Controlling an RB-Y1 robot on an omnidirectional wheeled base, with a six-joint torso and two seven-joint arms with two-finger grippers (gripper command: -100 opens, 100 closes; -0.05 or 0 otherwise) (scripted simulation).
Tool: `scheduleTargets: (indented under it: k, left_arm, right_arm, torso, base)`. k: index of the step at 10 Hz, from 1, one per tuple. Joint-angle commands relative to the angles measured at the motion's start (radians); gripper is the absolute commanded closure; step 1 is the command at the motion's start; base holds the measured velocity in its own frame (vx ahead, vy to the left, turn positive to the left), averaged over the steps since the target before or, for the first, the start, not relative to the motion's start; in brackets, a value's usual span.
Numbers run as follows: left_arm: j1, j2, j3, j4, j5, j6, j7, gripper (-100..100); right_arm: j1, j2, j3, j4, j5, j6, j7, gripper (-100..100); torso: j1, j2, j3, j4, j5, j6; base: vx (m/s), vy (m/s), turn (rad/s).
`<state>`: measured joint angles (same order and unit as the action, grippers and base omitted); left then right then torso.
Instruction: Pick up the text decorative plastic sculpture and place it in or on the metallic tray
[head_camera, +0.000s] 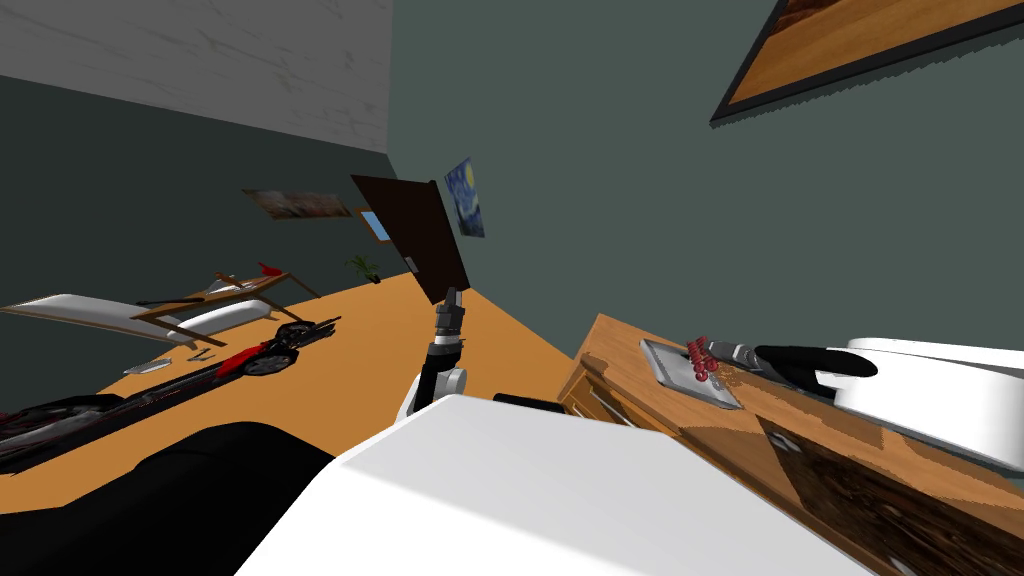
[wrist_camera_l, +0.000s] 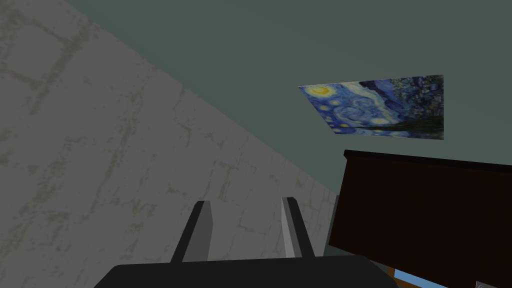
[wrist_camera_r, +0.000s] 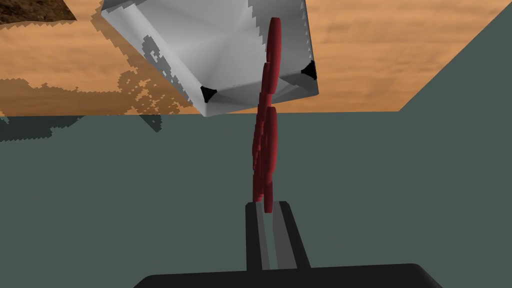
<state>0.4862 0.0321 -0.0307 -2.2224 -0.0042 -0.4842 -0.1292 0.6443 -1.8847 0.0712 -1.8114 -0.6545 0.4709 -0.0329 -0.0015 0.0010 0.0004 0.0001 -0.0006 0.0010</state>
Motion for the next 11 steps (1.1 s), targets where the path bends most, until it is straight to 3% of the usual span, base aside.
scheduleTargets:
  k: [1, 2, 3, 4, 5, 9, 10, 11]
  left_arm:
    - [0.0, 0.0, 0.0, 0.0, 0.0, 0.0, 0.0, 0]
    - [0.0, 0.0, 0.0, 0.0, 0.0, 0.0, 0.0, 0]
    - [0.0, 0.0, 0.0, 0.0, 0.0, 0.0, 0.0, 0]
    - [0.0, 0.0, 0.0, 0.0, 0.0, 0.0, 0.0, 0]
    - [0.0, 0.0, 0.0, 0.0, 0.0, 0.0, 0.0, 0]
    - [0.0, 0.0, 0.0, 0.0, 0.0, 0.0, 0.0, 0]
    - [0.0, 0.0, 0.0, 0.0, 0.0, 0.0, 0.0, 0]
    - [0.0, 0.0, 0.0, 0.0, 0.0, 0.0, 0.0, 0]
  right_arm:
    - [0.049, -0.034, -0.037, -0.008, 0.009, -0.006, -0.04, 100]
    - [0.049, -0.034, -0.037, -0.008, 0.009, -0.006, -0.04, 100]
    - [0.053, -0.066, -0.046, -0.016, -0.017, 0.0, -0.051, 100]
    - [0.041, -0.052, -0.046, -0.016, -0.017, 0.0, -0.018, 100]
    - [0.048, -0.066, -0.046, -0.016, -0.017, 0.0, -0.012, 100]
    - [0.055, -0.094, -0.055, -0.022, -0.04, 0.005, -0.06, 100]
    - [0.088, -0.094, -0.074, -0.022, -0.04, 0.005, -0.06, 100]
    - [0.067, -0.094, -0.055, -0.022, -0.04, 0.005, -0.06, 100]
  torso:
    - [0.0, 0.0, 0.0, 0.0, 0.0, 0.0]
    - [0.0, 0.0, 0.0, 0.0, 0.0, 0.0]
    - [0.0, 0.0, 0.0, 0.0, 0.0, 0.0]
    - [0.0, 0.0, 0.0, 0.0, 0.0, 0.0]
    - [-0.001, 0.0, 0.0, 0.0, 0.0, 0.0]
    - [0.001, -0.001, 0.0, 0.0, 0.0, -0.001]
    - [0.001, -0.001, 0.0, 0.0, 0.0, -0.001]
    - [0.001, -0.001, 0.0, 0.0, 0.0, 0.0]
  base:
    - [-0.025, -0.044, 0.025]
    - [-0.009, -0.025, 0.001]
    - [-0.019, -0.042, 0.011]
    - [-0.021, -0.047, 0.025]
    - [-0.011, -0.022, -0.003]
    - [-0.01, -0.013, 0.009]
    - [-0.01, -0.02, 0.008]
    - [0.0, -0.006, -0.005]
